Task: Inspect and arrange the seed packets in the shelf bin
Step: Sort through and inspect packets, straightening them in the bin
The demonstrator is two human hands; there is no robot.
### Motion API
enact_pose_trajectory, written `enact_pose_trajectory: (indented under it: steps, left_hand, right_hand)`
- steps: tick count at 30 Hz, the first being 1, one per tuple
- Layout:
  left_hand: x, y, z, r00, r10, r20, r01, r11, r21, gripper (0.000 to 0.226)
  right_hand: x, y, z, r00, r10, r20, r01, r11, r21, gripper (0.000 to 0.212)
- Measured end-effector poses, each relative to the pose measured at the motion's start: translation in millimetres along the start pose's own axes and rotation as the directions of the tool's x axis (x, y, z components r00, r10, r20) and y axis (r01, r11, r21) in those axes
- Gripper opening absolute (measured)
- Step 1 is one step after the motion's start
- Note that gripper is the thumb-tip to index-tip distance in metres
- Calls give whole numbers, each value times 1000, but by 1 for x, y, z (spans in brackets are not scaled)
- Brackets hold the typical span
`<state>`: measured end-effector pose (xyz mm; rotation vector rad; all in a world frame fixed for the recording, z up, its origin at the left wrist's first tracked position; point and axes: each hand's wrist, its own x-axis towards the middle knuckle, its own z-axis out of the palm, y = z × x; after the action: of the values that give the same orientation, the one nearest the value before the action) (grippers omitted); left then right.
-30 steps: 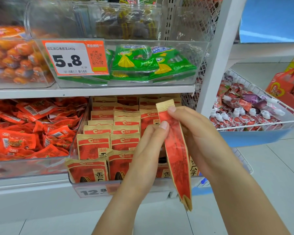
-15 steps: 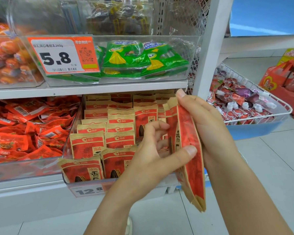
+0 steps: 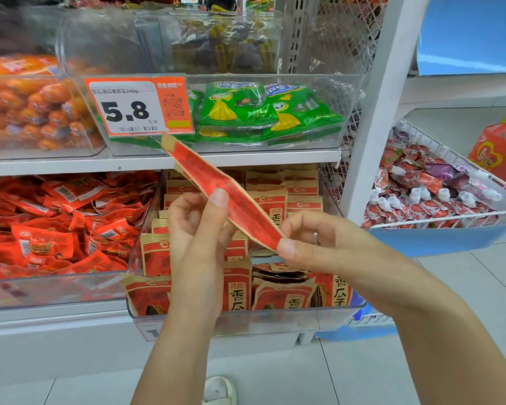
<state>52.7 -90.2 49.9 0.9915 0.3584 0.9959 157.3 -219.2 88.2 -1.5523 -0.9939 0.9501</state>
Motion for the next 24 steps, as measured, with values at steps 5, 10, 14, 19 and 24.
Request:
enact_pose_trajectory:
  steps: [5, 10, 14, 19, 24]
  left_hand:
    - [-3, -5, -3, 993, -40, 114, 26, 992, 125, 60]
    - [-7, -9, 1, 950, -139, 280, 75, 971, 226, 66]
    - [-6, -9, 0, 951, -154, 268, 97, 972, 213, 66]
    - [-5, -9, 0, 950, -166, 265, 104, 967, 234, 61]
    - [-5, -8, 1, 954, -169, 249, 109, 965, 237, 67]
  right_hand:
    - [4, 5, 0, 999, -9, -37, 11, 998, 54, 21]
    - [6, 7, -6, 995, -31, -99, 44, 990, 132, 29]
    - [6, 3, -4, 995, -2, -102, 17, 988, 151, 23]
    - [5, 0, -4, 993, 10, -114, 8, 988, 156, 50]
    - [5, 0, -4, 987, -38, -154, 53, 994, 94, 47]
